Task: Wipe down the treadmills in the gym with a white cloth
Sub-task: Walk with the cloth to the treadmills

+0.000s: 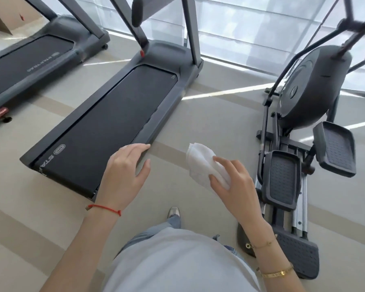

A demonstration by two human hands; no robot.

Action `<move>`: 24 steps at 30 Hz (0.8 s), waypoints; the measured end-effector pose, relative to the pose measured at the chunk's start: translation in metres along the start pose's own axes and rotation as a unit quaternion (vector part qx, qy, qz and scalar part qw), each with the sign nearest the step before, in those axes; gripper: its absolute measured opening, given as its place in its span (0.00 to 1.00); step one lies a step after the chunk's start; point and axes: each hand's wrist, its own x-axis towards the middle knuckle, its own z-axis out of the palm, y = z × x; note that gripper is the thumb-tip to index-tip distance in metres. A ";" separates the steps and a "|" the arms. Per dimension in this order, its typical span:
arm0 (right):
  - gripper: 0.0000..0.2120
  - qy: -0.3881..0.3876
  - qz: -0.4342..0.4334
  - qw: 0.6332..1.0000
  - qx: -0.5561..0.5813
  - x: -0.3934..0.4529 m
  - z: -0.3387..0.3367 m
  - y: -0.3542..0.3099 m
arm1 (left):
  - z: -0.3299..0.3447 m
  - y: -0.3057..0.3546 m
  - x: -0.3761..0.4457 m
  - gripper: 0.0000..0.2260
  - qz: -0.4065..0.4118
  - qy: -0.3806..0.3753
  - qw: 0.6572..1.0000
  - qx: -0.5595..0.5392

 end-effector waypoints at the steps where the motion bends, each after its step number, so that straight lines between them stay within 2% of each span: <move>1: 0.19 0.003 0.001 1.000 -0.003 0.022 0.001 0.003 | 0.002 -0.001 0.023 0.14 0.000 0.000 1.000 0.002; 13: 0.18 0.012 0.024 1.000 0.008 0.227 0.012 0.057 | 0.055 -0.005 0.236 0.15 0.010 -0.046 0.999 0.002; 24: 0.19 -0.049 -0.050 0.997 0.026 0.455 0.008 0.137 | 0.125 0.014 0.433 0.15 -0.035 0.010 0.999 0.012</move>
